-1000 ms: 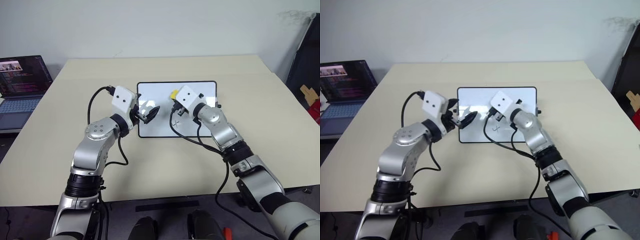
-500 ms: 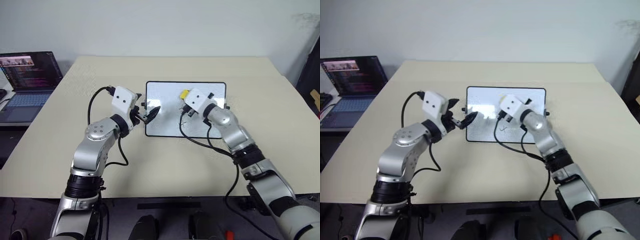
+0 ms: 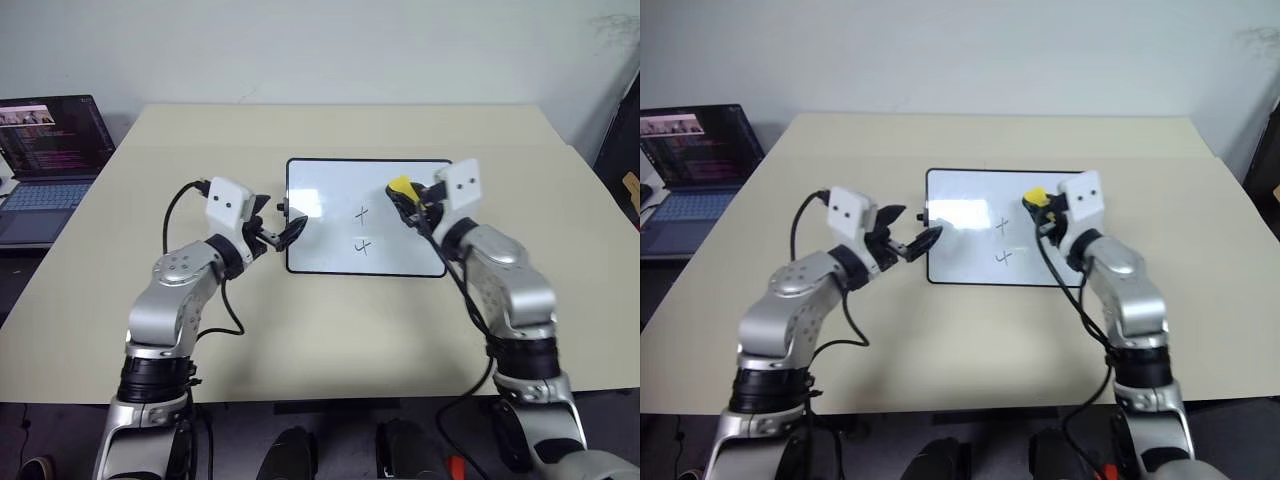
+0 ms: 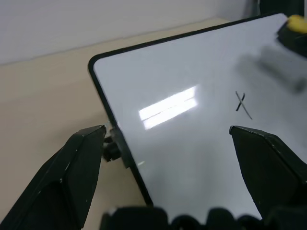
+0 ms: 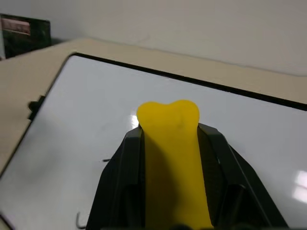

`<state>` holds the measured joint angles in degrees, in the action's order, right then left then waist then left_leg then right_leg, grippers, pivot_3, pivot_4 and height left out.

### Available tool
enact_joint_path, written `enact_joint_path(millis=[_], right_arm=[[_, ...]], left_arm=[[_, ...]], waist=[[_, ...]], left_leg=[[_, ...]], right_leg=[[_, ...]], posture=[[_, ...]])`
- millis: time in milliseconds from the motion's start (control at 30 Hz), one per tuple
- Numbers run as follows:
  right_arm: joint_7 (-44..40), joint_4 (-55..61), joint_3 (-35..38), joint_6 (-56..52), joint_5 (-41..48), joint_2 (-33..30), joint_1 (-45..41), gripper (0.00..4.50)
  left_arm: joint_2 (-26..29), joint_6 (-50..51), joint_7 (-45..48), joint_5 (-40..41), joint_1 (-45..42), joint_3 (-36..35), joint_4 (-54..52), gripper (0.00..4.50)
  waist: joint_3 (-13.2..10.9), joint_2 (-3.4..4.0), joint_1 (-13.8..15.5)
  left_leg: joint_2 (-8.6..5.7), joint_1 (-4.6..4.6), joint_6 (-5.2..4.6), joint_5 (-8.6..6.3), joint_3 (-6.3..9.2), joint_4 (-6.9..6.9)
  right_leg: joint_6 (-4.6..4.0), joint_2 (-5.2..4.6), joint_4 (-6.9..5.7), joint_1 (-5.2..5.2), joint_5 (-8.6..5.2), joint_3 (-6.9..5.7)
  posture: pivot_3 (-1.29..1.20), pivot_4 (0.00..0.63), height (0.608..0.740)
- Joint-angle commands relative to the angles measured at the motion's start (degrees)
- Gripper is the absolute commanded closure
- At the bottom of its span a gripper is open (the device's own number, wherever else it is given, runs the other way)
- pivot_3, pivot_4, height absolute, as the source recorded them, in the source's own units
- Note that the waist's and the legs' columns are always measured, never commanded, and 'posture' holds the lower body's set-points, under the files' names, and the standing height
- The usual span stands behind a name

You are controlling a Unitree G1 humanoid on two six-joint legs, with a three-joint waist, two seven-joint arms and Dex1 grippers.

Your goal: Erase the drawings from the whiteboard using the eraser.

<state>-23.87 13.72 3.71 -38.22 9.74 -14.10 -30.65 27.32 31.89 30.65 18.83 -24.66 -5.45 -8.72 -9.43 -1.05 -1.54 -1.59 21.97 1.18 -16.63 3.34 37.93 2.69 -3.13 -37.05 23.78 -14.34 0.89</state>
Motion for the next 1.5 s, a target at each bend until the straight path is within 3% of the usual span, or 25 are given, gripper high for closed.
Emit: enact_joint_path(millis=[33,233,433,567,733,1100,1300,1500], right_arm=[[-1.4,10.2,3.3,-2.6,3.3,-3.1,8.7,3.36],[-1.4,21.4,5.0,-5.8,7.7,-4.4,23.4,3.36],[0.0,24.5,-3.3,-2.7,3.1,-7.5,29.7,3.36],[2.1,20.9,-10.2,3.8,-3.8,-8.8,27.2,3.36],[4.8,11.1,-16.3,12.6,-11.5,-7.0,17.0,3.36],[5.9,-15.2,-18.6,20.9,-18.0,-1.7,-6.3,3.36],[4.3,-20.2,-20.0,21.5,-20.1,-1.3,-9.2,3.36],[0.7,-20.6,-24.9,20.6,-23.8,-2.3,-6.0,3.36]], left_arm=[[2.1,-0.7,2.1,1.0,3.9,-1.6,-3.9,0.0],[1.5,-2.2,4.0,2.0,7.6,-0.9,-5.6,0.0],[1.6,-3.8,4.8,1.2,7.5,0.8,-4.7,0.0],[1.0,-4.4,4.5,1.2,6.9,0.8,-3.5,0.0],[1.0,-4.9,4.7,1.3,6.5,0.6,-3.1,0.0],[0.9,-5.0,4.5,1.1,5.9,0.9,-3.8,0.0],[0.8,-5.1,4.5,0.9,5.9,1.0,-4.1,0.0],[0.7,-5.2,4.9,0.9,5.5,1.4,-3.9,0.0]], waist=[[0.0,0.0,0.0],[0.0,0.0,0.2],[0.0,0.01,-0.3],[0.0,0.0,-0.2],[0.0,0.0,-0.3],[0.0,0.0,-0.1],[0.0,0.0,-0.2],[0.0,0.0,-0.3]], left_leg=[[-0.01,0.04,0.0,-0.01,-0.01,-0.07],[-0.02,0.17,-0.21,-0.2,-0.07,0.0],[-0.01,-0.26,-0.31,-0.25,-0.1,0.03],[0.0,-0.33,-0.3,-0.24,-0.09,0.04],[-0.03,-0.32,-0.18,-0.18,-0.11,0.08],[-0.03,-0.21,-0.03,-0.09,-0.11,0.05],[-0.03,-0.15,-0.03,-0.09,-0.13,0.05],[-0.02,-0.19,-0.04,-0.1,-0.16,0.06]], right_leg=[[0.01,-0.01,0.08,0.02,-0.01,0.0],[0.05,-0.05,0.03,0.15,-0.06,0.06],[0.07,0.01,-0.01,-0.26,-0.06,-0.01],[0.07,0.07,-0.08,-0.27,-0.06,-0.05],[0.07,0.07,-0.07,-0.27,-0.05,-0.03],[0.05,0.04,0.01,-0.17,-0.05,-0.05],[0.05,0.02,0.0,-0.11,-0.05,-0.03],[0.05,0.02,-0.07,-0.1,-0.04,0.0]], posture=[[0.0,0.15,0.74],[0.0,0.15,0.74],[0.0,0.15,0.74],[0.0,0.15,0.74],[0.0,0.15,0.74],[0.0,0.15,0.74],[0.0,0.15,0.74],[0.0,0.15,0.74]])
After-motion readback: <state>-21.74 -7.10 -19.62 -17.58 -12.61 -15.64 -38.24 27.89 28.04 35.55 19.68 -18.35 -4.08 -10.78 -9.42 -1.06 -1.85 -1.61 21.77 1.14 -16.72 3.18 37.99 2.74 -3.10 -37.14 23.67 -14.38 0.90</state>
